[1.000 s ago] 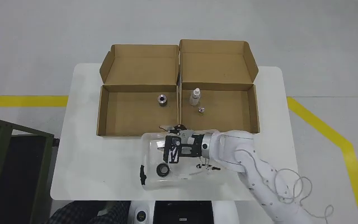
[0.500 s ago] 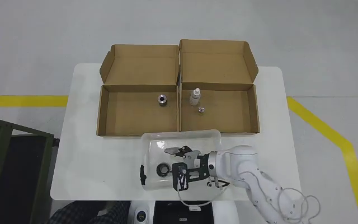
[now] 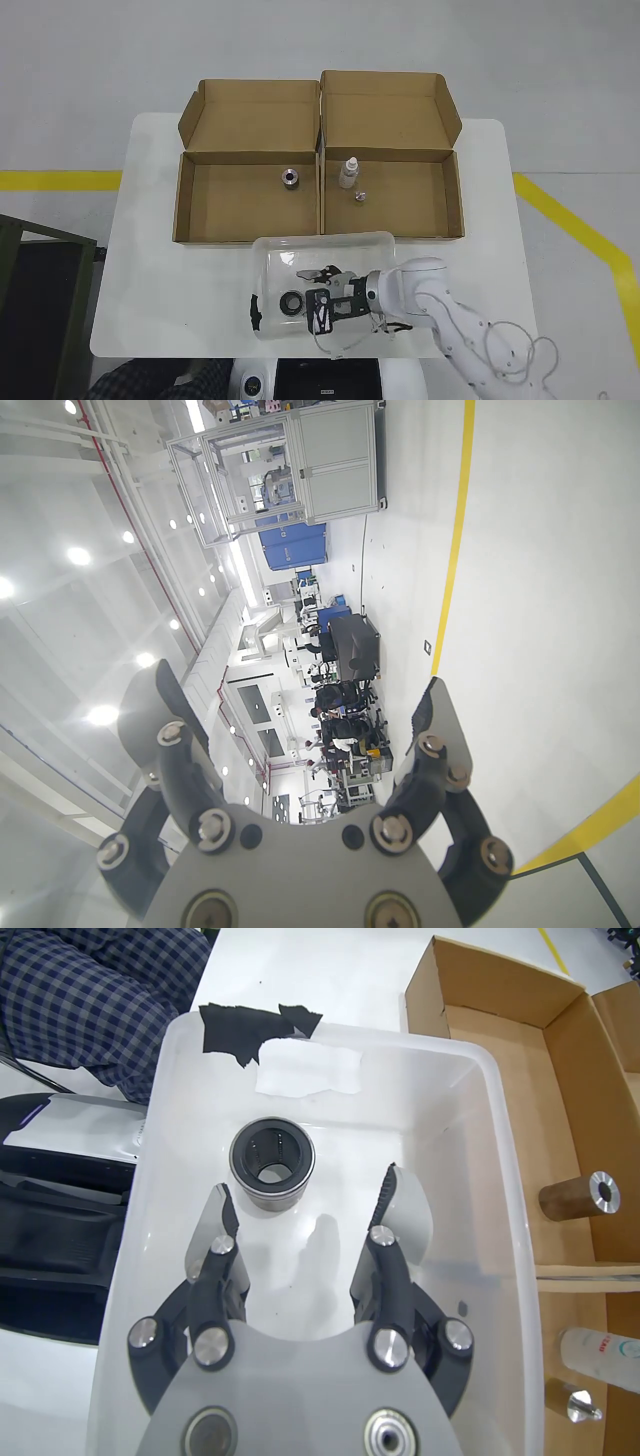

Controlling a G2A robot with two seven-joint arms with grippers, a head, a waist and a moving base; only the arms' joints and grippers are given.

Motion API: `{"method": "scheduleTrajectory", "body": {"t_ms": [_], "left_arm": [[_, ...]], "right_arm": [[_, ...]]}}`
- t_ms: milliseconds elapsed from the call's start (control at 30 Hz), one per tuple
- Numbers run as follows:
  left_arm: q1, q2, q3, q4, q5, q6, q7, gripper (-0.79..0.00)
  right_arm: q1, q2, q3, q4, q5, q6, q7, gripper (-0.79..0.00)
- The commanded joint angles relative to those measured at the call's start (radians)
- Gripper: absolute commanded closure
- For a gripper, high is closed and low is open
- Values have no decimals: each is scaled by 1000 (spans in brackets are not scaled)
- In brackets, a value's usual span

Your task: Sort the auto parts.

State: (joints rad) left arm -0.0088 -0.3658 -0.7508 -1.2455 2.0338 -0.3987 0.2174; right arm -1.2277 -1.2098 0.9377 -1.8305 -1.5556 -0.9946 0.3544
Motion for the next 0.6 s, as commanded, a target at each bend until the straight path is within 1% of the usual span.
{"method": "scheduleTrajectory", "body": {"t_ms": [0, 333, 567], "left_arm": [[0, 0, 0, 0, 0, 0, 0, -785], [0, 0, 0, 0, 0, 0, 0, -785], [0, 0, 0, 0, 0, 0, 0, -785]], "right_arm": [[19, -4, -19, 22, 10, 3, 4, -526], [91, -24, -112, 111, 48, 13, 8, -533], [133, -37, -161, 167, 66, 28, -2, -520]]}}
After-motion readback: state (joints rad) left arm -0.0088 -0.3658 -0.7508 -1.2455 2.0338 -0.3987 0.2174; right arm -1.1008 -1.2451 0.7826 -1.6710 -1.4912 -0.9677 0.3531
